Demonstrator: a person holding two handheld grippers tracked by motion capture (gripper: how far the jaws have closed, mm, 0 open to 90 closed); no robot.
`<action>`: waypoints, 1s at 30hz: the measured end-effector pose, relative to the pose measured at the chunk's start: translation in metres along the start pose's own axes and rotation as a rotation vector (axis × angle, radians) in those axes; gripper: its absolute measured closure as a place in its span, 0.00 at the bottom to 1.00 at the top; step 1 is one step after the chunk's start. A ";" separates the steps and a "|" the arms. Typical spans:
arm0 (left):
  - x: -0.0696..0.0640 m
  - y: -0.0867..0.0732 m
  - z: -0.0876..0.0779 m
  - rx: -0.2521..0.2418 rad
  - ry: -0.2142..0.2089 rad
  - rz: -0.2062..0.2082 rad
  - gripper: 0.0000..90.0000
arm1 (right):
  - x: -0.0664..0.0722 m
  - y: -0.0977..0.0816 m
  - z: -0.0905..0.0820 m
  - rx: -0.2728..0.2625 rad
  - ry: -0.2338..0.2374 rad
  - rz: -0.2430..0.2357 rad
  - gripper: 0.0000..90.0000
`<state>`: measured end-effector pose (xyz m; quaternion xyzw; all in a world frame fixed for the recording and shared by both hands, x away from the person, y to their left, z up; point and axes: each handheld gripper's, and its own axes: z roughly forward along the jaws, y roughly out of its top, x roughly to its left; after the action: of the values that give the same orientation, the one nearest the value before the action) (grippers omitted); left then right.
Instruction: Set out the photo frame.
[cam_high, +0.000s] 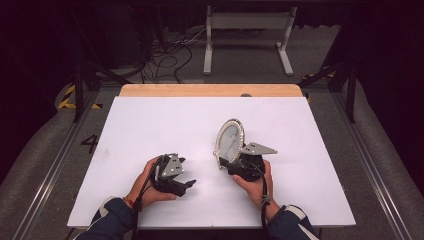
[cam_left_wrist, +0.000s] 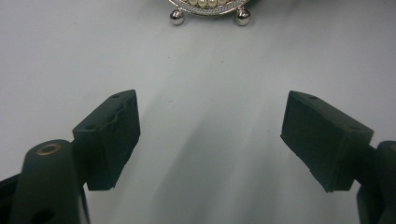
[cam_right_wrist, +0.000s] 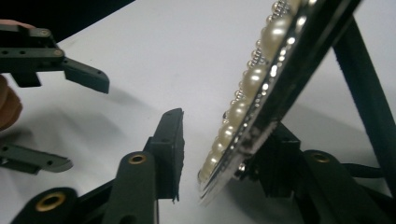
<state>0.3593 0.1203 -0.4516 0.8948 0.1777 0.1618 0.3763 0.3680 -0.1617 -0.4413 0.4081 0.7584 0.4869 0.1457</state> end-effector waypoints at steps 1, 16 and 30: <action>0.000 0.000 0.000 0.000 0.000 0.000 0.22 | 0.000 0.000 0.000 0.000 0.000 0.000 0.65; 0.011 0.026 0.025 -0.024 -0.066 -0.024 0.20 | -0.012 0.000 -0.002 0.040 0.057 0.017 0.78; 0.032 0.045 0.051 -0.075 -0.074 -0.079 0.22 | -0.019 0.008 -0.009 0.088 0.119 -0.010 0.69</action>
<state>0.4179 0.0741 -0.4475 0.8776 0.1926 0.1203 0.4222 0.3782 -0.1799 -0.4335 0.3808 0.7883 0.4757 0.0847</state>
